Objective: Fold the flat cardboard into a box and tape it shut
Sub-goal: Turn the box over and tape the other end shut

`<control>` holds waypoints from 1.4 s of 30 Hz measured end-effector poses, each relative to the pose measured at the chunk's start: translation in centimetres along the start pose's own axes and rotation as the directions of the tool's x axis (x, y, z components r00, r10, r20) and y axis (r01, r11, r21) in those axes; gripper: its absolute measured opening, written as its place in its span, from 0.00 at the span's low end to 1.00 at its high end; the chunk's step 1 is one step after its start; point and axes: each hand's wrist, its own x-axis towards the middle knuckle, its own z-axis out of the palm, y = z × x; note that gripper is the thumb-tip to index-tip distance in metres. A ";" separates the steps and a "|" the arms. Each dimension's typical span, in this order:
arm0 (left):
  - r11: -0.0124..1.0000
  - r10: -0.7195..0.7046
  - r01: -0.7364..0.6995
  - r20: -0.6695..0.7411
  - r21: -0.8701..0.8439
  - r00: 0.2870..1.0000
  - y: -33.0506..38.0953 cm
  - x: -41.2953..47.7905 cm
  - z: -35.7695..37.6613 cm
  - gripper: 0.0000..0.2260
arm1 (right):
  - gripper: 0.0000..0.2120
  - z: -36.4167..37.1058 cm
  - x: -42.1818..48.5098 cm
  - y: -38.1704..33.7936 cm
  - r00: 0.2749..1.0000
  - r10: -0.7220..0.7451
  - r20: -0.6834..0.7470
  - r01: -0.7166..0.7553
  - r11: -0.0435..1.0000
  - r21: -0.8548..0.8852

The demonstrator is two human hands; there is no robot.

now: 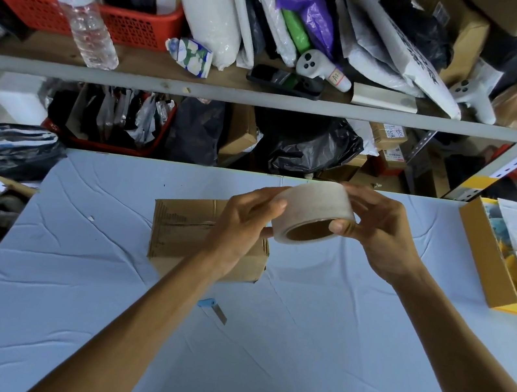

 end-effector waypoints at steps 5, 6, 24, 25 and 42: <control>0.999 0.031 -0.033 -0.061 -0.028 0.998 -0.2 0.0 0.3 0.07 | 0.23 0.3 0.0 0.0 1.000 -0.006 -0.012 0.006 1.000 0.013; 0.999 0.050 -0.051 -0.073 -0.012 0.996 -0.2 0.0 0.4 0.07 | 0.23 0.3 0.1 0.0 1.000 -0.012 -0.012 0.012 1.000 0.005; 0.956 0.169 -0.147 -0.066 0.255 0.983 0.4 0.0 0.0 0.11 | 0.22 0.5 0.4 -0.5 0.999 -0.038 0.007 0.038 0.999 -0.027; 0.955 0.173 -0.152 -0.066 0.254 0.983 0.4 0.1 0.1 0.09 | 0.22 0.5 0.4 -0.4 0.999 -0.043 0.001 0.043 0.999 -0.027; 0.962 0.145 -0.129 -0.050 0.239 0.988 0.7 0.0 0.0 0.13 | 0.23 1.0 0.3 -1.3 0.997 -0.067 0.048 0.068 0.998 -0.016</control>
